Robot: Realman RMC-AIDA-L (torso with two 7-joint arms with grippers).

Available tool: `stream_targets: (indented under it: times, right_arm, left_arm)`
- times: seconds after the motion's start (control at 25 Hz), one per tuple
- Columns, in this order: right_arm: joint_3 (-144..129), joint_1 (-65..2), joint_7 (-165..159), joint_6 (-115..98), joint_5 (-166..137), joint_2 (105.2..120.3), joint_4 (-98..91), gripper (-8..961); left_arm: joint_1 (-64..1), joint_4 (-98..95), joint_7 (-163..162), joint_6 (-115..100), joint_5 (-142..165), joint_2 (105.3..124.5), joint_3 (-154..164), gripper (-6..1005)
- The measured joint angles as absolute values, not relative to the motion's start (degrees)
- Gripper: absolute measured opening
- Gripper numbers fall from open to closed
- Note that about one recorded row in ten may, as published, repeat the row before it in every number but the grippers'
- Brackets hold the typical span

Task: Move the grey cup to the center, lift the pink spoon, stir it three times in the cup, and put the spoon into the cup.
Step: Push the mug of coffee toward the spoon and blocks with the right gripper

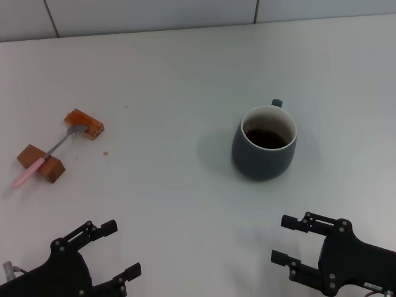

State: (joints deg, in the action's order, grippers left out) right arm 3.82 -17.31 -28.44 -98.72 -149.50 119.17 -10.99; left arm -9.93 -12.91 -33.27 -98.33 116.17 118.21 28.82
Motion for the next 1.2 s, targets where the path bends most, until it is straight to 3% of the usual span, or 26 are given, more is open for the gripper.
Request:
stream_targets:
  times: [0.32, 0.52, 0.76, 0.96, 1.2]
  right_arm:
    - [4.46, -17.41, -27.81, -98.53, -149.12, 119.18, -10.40, 557]
    - [11.74, -16.14, -23.47, -100.95, -148.90, 119.12, -8.97, 322]
    - [38.93, -12.41, -15.66, -101.05, -148.82, 119.47, -4.64, 95]
    - [44.43, -14.51, -18.29, -87.01, -149.33, 119.29, -2.84, 35]
    - [40.87, -18.23, -18.58, -76.84, -150.77, 119.39, -1.69, 36]
  left_arm:
    - [-9.93, -12.92, -33.31, -98.53, 116.03, 118.21, 28.75, 843]
    - [-9.93, -12.94, -33.35, -98.66, 116.00, 118.21, 28.73, 843]
    - [-9.93, -13.13, -33.52, -98.89, 116.01, 118.21, 28.74, 844]
    - [-9.97, -13.08, -33.63, -99.13, 116.00, 118.21, 28.66, 844]
    - [-10.02, -12.94, -33.66, -99.23, 115.74, 118.24, 28.60, 844]
